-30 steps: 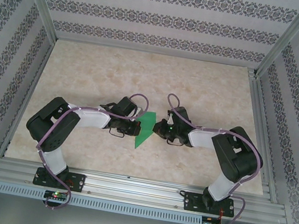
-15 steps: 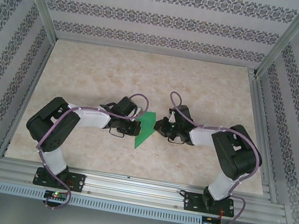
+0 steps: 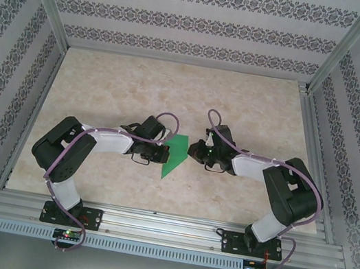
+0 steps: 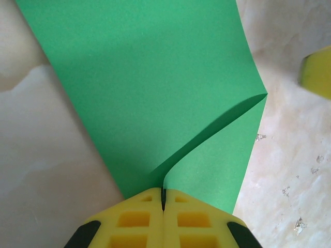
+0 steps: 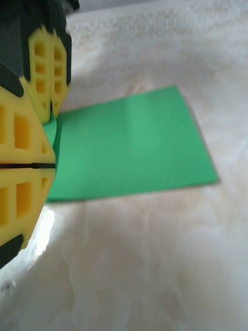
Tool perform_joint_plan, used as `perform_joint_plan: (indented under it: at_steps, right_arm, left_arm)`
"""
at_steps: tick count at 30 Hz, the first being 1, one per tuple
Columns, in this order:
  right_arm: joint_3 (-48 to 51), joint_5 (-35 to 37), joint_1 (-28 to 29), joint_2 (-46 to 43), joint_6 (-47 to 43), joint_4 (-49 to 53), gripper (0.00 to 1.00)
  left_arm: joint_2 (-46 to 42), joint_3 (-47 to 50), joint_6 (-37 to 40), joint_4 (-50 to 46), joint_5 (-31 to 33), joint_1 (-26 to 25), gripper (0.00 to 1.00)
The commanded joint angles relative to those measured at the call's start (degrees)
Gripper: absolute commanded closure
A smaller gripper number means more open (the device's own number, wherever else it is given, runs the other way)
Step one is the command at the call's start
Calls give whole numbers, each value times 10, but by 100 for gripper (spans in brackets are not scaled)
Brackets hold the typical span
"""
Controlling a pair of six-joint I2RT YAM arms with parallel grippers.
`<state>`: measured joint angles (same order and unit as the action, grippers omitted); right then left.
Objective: Fold a paper plane with a square sheet of paper (pick it up from the middle)
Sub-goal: Third fold the triangle at the center of the table.
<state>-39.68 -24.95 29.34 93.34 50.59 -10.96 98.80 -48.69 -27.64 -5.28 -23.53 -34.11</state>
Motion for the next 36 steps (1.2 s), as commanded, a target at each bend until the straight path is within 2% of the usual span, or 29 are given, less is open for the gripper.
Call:
perform_joint_plan:
  at_steps: [1, 11, 15, 17, 20, 24, 27, 34, 36]
  right_arm:
    - [-18, -29, 17, -8, -6, -13, 91]
    - [-9, -72, 36, 68, 28, -95, 91]
    - [-4, -53, 36, 87, 18, -77, 92]
    - [-8, -15, 35, 91, -5, -23, 92]
    - [-5, -2, 36, 102, -15, -5, 93]
    - [1, 5, 36, 106, -12, -6, 93]
    - [0, 7, 37, 104, -7, -7, 93]
    - [1, 13, 37, 101, 6, -10, 93]
    - [0, 10, 37, 100, 6, -13, 92]
  left_arm:
    - [10, -9, 12, -39, 5, 6, 98]
    - [11, -13, 12, -43, 5, 6, 98]
    - [8, -14, 13, -46, 6, 6, 98]
    - [2, -12, 12, -47, 6, 6, 96]
    - [-23, -22, 9, -63, 2, 6, 88]
    - [-87, -26, -2, -91, 52, 6, 66]
    - [-131, -26, -15, -103, 63, 6, 64]
    - [-148, 28, -105, 1, -86, -9, 74]
    - [-132, 34, -119, 22, -103, -23, 75]
